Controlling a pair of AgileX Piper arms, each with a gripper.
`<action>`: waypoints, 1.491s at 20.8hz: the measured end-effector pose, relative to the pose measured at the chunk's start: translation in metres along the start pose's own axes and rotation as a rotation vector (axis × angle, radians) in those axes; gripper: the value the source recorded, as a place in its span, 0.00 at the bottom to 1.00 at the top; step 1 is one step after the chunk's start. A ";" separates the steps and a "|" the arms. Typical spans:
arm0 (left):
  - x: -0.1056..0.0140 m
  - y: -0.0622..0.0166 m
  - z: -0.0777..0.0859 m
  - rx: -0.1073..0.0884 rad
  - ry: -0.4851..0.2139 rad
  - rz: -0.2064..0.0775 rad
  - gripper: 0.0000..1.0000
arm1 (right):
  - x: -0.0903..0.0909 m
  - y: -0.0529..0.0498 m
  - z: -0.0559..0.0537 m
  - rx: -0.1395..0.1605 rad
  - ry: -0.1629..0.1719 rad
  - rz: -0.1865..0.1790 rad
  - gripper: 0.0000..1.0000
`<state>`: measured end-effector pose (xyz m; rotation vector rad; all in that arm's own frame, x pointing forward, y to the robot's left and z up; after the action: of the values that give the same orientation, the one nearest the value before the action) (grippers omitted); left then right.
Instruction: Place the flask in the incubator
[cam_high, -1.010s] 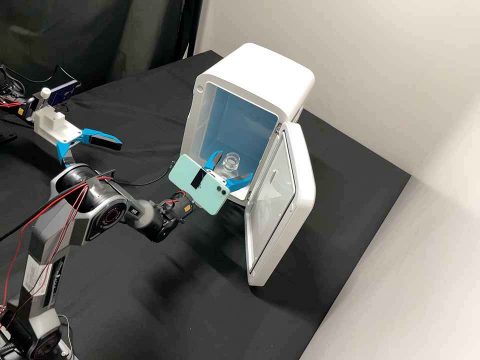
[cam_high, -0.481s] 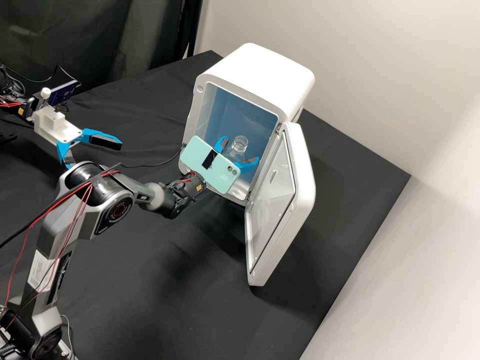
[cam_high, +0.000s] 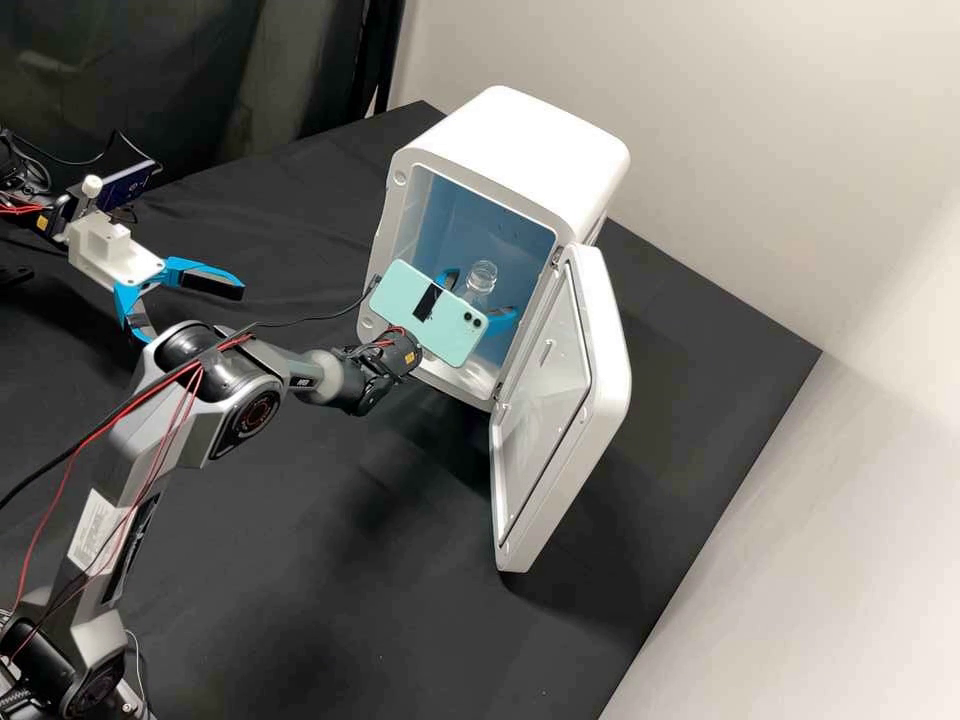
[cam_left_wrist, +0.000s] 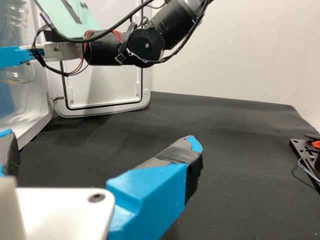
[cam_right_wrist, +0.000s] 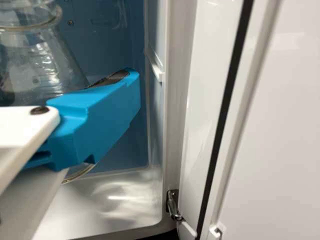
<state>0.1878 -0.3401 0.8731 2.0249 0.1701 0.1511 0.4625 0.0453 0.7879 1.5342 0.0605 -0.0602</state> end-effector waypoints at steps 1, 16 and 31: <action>0.000 0.0001 0.000 0.000 0.002 0.001 1.00 | 0.003 0.000 0.000 0.000 -0.006 -0.007 0.00; -0.004 -0.0010 -0.014 -0.014 0.059 0.001 1.00 | 0.014 0.001 -0.001 0.000 -0.018 -0.019 0.00; -0.010 0.0017 -0.033 0.007 0.146 0.020 1.00 | 0.014 0.001 0.000 0.005 -0.022 -0.019 0.00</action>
<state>0.1725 -0.3136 0.8889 2.0235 0.2421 0.3114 0.4765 0.0449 0.7874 1.5374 0.0576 -0.0918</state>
